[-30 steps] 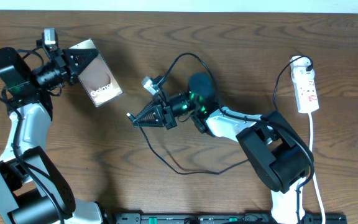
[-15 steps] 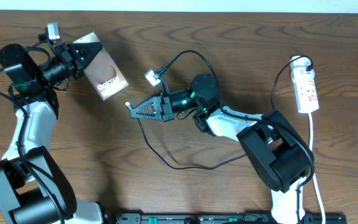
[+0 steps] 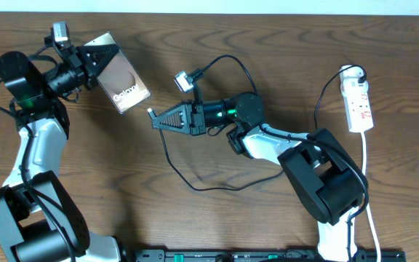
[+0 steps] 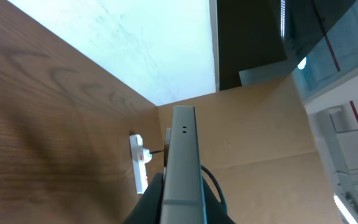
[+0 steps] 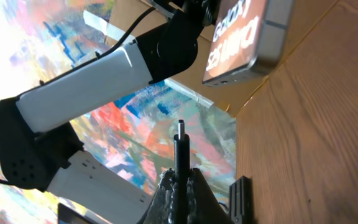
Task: Plug charger to phone and switch on socket
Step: 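Push the plug into the phone's port held by the left gripper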
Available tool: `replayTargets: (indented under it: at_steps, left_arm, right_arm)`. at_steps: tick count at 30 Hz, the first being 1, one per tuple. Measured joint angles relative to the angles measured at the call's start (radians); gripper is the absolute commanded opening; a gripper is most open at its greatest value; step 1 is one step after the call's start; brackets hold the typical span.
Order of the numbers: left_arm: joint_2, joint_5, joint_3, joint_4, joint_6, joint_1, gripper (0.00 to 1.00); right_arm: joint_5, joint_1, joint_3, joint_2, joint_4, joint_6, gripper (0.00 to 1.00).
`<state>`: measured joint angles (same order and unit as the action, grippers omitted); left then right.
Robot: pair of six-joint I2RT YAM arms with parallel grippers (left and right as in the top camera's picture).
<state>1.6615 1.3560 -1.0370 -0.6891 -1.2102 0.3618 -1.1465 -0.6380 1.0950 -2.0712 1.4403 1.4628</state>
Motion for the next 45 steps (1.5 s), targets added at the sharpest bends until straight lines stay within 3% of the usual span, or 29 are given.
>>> replayTargets:
  at_steps: [28,45]
  left_arm:
    - [0.0,0.007,0.0,-0.071,-0.073,-0.068,0.08]
    - [0.0,0.007,0.0,-0.071,-0.049,-0.068,0.07]
  right_arm:
    - [0.003,0.0,0.0,0.0,-0.033,0.029,0.01]
    - [0.003,0.0,0.0,0.0,-0.022,0.029,0.01]
